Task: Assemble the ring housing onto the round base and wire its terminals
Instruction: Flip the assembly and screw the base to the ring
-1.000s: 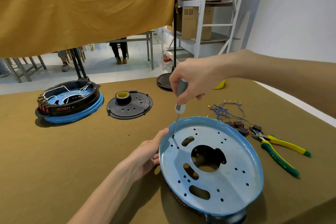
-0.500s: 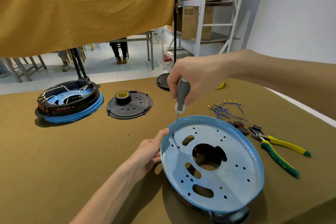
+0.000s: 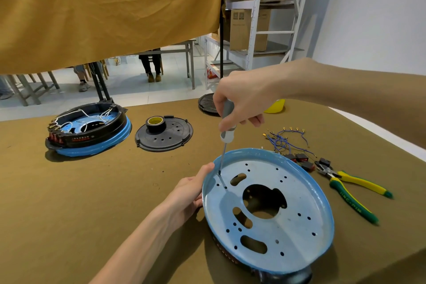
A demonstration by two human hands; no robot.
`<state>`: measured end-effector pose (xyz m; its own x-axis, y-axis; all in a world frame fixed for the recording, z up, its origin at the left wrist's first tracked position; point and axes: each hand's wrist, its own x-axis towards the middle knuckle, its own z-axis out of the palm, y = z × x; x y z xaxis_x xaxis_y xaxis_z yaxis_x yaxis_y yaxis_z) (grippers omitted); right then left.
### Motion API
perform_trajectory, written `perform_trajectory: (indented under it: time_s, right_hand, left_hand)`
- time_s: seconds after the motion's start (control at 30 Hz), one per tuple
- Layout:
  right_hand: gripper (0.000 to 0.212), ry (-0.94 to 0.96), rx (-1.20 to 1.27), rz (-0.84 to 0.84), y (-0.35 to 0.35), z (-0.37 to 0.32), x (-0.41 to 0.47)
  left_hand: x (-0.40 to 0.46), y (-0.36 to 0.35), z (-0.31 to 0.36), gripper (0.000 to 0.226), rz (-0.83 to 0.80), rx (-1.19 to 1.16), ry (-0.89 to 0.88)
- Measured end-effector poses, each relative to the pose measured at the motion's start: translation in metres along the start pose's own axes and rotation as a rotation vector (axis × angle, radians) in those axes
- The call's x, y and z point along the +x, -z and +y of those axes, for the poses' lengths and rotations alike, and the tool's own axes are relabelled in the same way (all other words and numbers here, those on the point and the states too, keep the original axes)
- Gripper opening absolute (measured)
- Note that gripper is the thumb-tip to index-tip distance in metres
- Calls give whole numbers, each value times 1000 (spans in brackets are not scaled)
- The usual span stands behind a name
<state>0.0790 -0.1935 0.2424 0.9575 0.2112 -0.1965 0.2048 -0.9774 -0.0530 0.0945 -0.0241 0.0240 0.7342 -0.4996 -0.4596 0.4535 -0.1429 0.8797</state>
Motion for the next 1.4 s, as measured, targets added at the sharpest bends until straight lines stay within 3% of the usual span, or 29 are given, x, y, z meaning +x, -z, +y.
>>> perform_trajectory:
  time_s: [0.07, 0.23, 0.4, 0.57, 0.67, 0.73, 0.93, 1.17, 1.4]
  right_hand:
    - [41, -20, -15, 19, -4, 2, 2]
    - [23, 101, 69, 65, -8, 1, 2]
    - [24, 180, 11, 41, -7, -5, 0]
    - [18, 93, -12, 49, -9, -4, 0]
    - [36, -17, 24, 113, -14, 1, 3]
    - [36, -50, 33, 92, -12, 2, 5]
    - [18, 39, 46, 36, -1, 2, -2]
    - [23, 48, 19, 65, -6, -2, 3]
    - [16, 99, 143, 94, -13, 6, -3]
  left_hand:
    - [0, 0, 0, 63, 8, 11, 0]
    - [3, -2, -2, 57, 5, 2, -8]
    - [7, -1, -4, 56, 9, -52, -21]
    - [11, 1, -7, 60, 12, -66, -33]
    - [13, 1, -8, 67, 18, -55, -41]
    - [11, 0, -9, 72, 28, -49, -46]
    - [10, -1, -6, 60, 42, -35, -33]
    - [11, 0, -6, 70, 52, -8, -20]
    - [11, -2, -3, 57, 92, -21, -21]
